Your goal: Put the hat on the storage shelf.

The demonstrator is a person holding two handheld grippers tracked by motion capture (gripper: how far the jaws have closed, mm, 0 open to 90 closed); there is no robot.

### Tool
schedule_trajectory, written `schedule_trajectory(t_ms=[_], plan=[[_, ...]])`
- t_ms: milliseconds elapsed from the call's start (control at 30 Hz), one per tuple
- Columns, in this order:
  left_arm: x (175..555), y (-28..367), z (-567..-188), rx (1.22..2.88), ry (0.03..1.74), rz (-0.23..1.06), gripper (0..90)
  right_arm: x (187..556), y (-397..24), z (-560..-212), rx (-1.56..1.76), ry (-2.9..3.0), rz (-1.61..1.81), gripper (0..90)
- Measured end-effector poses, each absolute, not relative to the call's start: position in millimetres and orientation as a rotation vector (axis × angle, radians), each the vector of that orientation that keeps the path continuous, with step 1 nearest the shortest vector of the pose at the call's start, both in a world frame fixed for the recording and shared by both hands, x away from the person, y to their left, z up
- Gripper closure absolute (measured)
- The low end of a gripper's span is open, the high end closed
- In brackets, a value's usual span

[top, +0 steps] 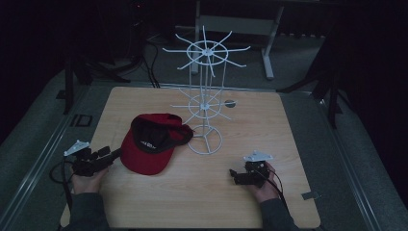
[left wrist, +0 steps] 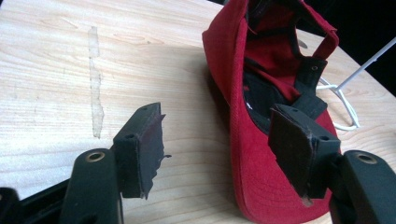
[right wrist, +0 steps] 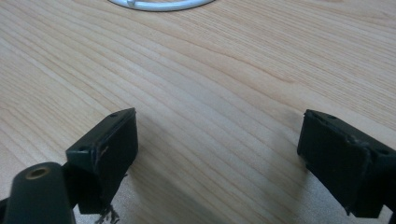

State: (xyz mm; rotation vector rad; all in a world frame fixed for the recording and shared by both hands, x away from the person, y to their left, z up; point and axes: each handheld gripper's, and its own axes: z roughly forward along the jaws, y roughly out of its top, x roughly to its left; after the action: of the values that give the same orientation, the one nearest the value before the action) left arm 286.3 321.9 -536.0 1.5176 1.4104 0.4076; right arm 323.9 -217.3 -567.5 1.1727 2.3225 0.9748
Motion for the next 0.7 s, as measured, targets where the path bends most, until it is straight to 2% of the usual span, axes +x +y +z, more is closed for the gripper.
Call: schedule_trajectory(t_ms=[467,500,533,700], plan=[[297,313,-527,1.591,1.405,0.447,40.2,324,-217,-568,1.174,2.323,0.975,12.1],[300,313,-527,1.597,1.391,0.430,42.5,324,-217,-568,1.175,2.322,0.974,12.1],[304,311,-525,1.611,1.385,0.415,49.6,323,-217,-568,1.175,2.322,0.975,12.1],[313,309,-522,1.637,1.384,0.393,55.6,323,-217,-568,1.177,2.322,0.975,12.1]])
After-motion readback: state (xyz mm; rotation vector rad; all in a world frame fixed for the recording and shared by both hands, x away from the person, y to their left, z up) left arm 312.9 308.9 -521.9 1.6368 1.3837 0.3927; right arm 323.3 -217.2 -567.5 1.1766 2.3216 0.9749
